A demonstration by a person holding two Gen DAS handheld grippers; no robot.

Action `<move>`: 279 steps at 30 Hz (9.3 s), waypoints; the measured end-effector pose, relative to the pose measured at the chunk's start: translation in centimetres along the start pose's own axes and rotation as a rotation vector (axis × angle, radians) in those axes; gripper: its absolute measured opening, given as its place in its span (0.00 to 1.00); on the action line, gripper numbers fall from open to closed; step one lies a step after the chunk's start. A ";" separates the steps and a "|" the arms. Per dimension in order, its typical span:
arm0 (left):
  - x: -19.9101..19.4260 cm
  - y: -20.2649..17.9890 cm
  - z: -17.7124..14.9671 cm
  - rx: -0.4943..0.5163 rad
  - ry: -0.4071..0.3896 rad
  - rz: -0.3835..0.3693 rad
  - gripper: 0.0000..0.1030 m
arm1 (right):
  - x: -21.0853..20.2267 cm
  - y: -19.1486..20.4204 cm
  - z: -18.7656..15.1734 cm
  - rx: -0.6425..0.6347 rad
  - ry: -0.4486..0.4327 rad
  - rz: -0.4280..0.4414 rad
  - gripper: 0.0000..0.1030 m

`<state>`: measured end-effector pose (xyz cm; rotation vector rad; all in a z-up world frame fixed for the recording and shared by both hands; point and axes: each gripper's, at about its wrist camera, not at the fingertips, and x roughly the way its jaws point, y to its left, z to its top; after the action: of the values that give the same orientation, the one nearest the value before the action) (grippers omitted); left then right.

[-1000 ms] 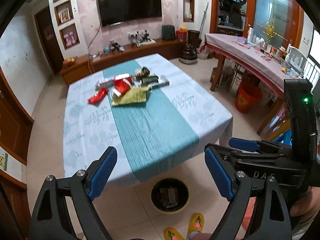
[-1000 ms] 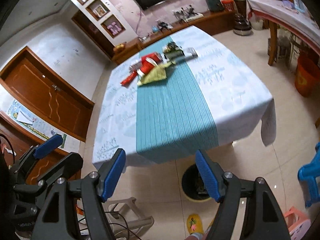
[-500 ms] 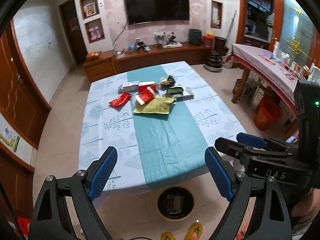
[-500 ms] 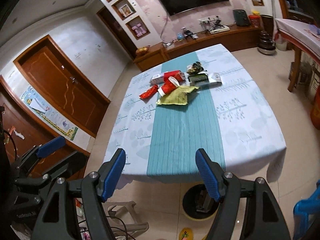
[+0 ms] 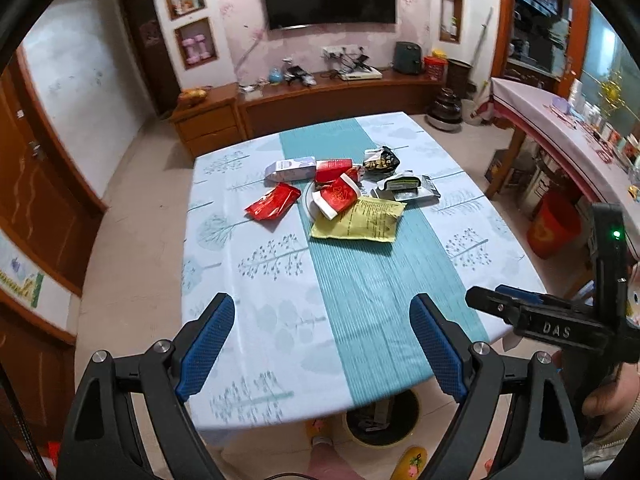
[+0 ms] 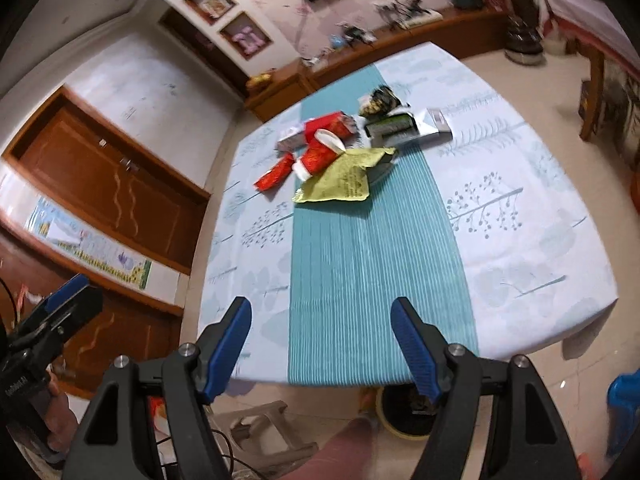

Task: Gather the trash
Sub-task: 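Grasp the red-white paper cup with the left gripper while the right grasps the yellow-green bag, then carry the cup and bag down to the bin and open both grippers over it, then raise both tools back toward the table, then lower the left gripper onto the red snack wrapper and close on it, then grasp the red carton piece with the right gripper while the left holds the red wrapper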

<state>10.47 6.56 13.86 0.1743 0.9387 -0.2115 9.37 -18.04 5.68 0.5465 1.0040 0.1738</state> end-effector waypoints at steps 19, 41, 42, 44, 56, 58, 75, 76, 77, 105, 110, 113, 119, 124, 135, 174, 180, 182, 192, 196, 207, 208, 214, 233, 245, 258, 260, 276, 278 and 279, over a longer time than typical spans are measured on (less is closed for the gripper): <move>24.1 1.9 11.8 0.294 0.201 -0.208 0.85 | 16.7 -3.8 6.1 0.540 -0.095 -0.057 0.70; 36.6 -4.5 13.8 0.508 0.301 -0.160 0.85 | 20.2 -4.8 8.7 0.547 -0.215 -0.023 0.36; 36.7 -4.5 13.8 0.503 0.303 -0.165 0.85 | 20.4 -4.8 8.9 0.538 -0.210 -0.020 0.33; 36.8 -4.2 14.0 0.484 0.312 -0.194 0.68 | 20.5 -4.4 9.2 0.520 -0.205 -0.016 0.30; 32.8 -1.4 13.0 0.389 0.302 -0.249 0.51 | 17.8 -1.2 10.2 0.377 -0.194 -0.027 0.07; 31.5 -0.6 12.8 0.353 0.309 -0.268 0.51 | 16.9 -0.8 9.9 0.359 -0.186 -0.033 0.06; 15.9 -1.6 4.0 0.201 0.290 -0.283 0.51 | 5.8 1.3 4.0 0.101 -0.094 -0.070 0.04; 14.8 -2.2 3.2 0.186 0.282 -0.277 0.51 | 5.0 1.4 3.5 0.077 -0.087 -0.067 0.04; 13.8 -2.6 2.6 0.171 0.273 -0.272 0.51 | 4.1 1.5 3.0 0.052 -0.079 -0.063 0.04; 10.3 -15.3 -17.2 0.076 0.465 -0.203 0.51 | -3.7 -7.6 -15.0 -0.082 0.178 -0.050 0.04; 15.7 -15.7 -21.8 0.049 0.514 -0.197 0.51 | 1.3 -10.4 -18.3 -0.038 0.231 -0.114 0.04; 18.7 -15.5 -24.5 0.019 0.525 -0.187 0.51 | 5.0 -11.9 -20.3 -0.033 0.264 -0.153 0.04; 25.2 -15.7 -29.7 0.025 0.528 -0.158 0.52 | 12.7 -15.2 -23.4 -0.013 0.302 -0.200 0.04; 29.2 -16.5 -32.4 0.062 0.485 -0.153 0.53 | 17.9 -17.0 -25.2 -0.022 0.304 -0.223 0.04; 34.8 -16.3 -35.2 0.100 0.472 -0.102 0.74 | 25.7 -21.0 -28.3 0.038 0.352 -0.261 0.08; 9.1 -10.2 -21.3 -0.015 0.308 -0.139 0.87 | 5.0 -10.0 -20.6 0.010 0.219 -0.299 0.46; 2.3 -7.8 -16.7 -0.067 0.178 -0.118 0.87 | -1.0 -6.0 -17.3 -0.053 0.137 -0.278 0.46; 0.1 -6.8 -15.2 -0.095 0.132 -0.104 0.87 | -2.3 -5.0 -16.3 -0.072 0.107 -0.267 0.46; -5.1 -4.4 -12.0 -0.209 0.031 -0.007 0.87 | -6.0 -1.2 -11.3 -0.216 -0.003 -0.196 0.47; -5.7 -4.1 -11.4 -0.222 0.014 0.031 0.87 | -6.6 0.7 -9.6 -0.272 -0.025 -0.166 0.47; -3.8 -1.0 -8.7 -0.229 0.045 0.114 0.87 | -4.6 3.7 -5.1 -0.358 -0.020 -0.093 0.47; -3.2 -0.3 -8.1 -0.222 0.048 0.124 0.87 | -4.4 3.9 -4.8 -0.357 -0.018 -0.090 0.47; 1.9 3.7 -3.6 -0.173 0.074 0.131 0.87 | -1.1 5.1 -1.4 -0.325 -0.006 -0.093 0.47; 32.4 8.4 11.9 0.134 0.292 0.029 0.87 | 17.2 3.7 12.7 0.055 0.020 -0.203 0.47; 38.6 7.8 12.1 0.225 0.287 0.043 0.77 | 22.0 1.9 15.9 0.179 0.028 -0.168 0.47; 38.1 12.3 14.3 0.027 0.328 -0.165 0.03 | 25.2 1.3 18.8 0.310 0.016 -0.112 0.69; 37.3 13.1 14.7 -0.007 0.318 -0.183 0.03 | 25.7 1.0 19.4 0.346 0.004 -0.115 0.69; 33.9 16.1 17.4 -0.139 0.250 -0.209 0.03 | 29.6 -1.5 22.4 0.656 -0.040 -0.146 0.72; 34.0 16.3 17.5 -0.153 0.253 -0.214 0.03 | 30.1 -1.5 22.7 0.665 -0.049 -0.148 0.72; 34.0 16.4 17.5 -0.156 0.253 -0.217 0.03 | 30.1 -1.5 22.8 0.674 -0.057 -0.131 0.72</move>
<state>47.77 14.64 -2.68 -0.0470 1.2221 -0.3197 44.49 -15.91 -8.23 1.0855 1.0317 -0.3104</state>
